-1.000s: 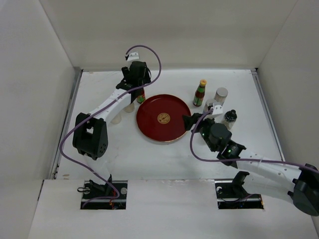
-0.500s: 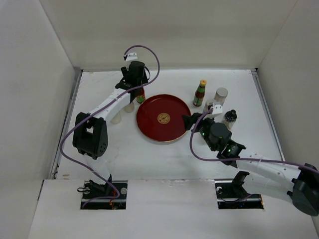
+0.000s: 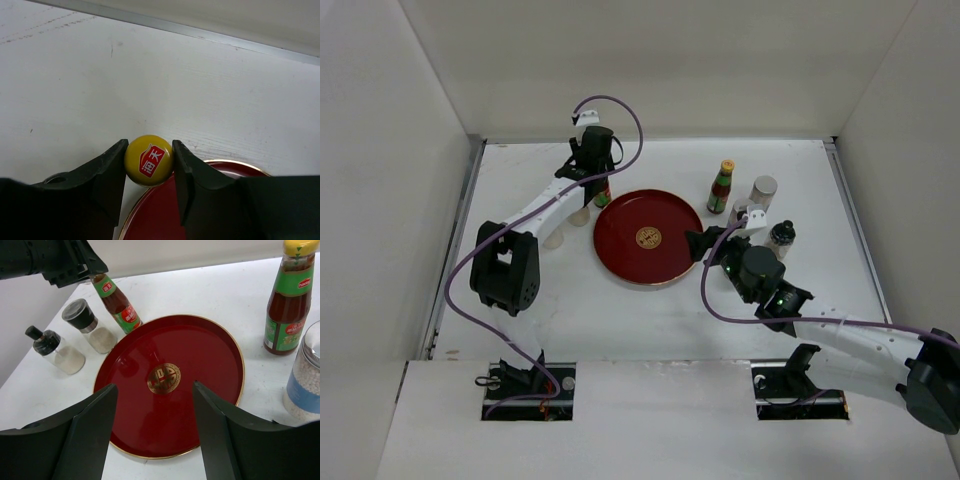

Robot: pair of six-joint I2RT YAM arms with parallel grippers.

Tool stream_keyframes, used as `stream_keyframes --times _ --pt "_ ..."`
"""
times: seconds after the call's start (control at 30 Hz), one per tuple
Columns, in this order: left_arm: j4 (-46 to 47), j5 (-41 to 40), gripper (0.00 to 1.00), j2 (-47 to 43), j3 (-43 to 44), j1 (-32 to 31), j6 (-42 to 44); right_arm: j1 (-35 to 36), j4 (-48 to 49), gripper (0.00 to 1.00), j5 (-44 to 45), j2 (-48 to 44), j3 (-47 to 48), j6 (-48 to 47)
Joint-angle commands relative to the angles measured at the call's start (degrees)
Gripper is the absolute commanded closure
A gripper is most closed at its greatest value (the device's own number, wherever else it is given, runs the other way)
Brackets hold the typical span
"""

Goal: Organize the condiment bottles

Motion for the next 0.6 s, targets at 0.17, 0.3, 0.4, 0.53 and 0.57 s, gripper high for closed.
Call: stream_keyframes --times 0.17,0.3,0.4,0.53,0.57 --pt "4.07 -2.09 0.86 -8.38 2.60 -0.46 0.84 -0.55 3.77 0.32 -1.41 0.14 0.12 0.10" --pt "5.83 -1.91 0.86 -12.25 3.82 -0.55 1.89 -0.64 4.12 0.32 -1.59 -0.04 -0.14 0.27" --pt "4.87 -1.48 0.86 -13.84 6.19 -1.16 2.68 -0.64 4.12 0.32 -1.59 -0.30 -0.14 0.19" --pt "4.52 -1.39 0.86 -15.68 5.68 -3.26 2.86 -0.72 3.60 0.32 -1.33 -0.48 -0.06 0.27" --pt "4.52 -1.30 0.86 -15.95 5.06 -4.06 2.60 -0.81 3.68 0.32 -1.24 -0.57 -0.14 0.27"
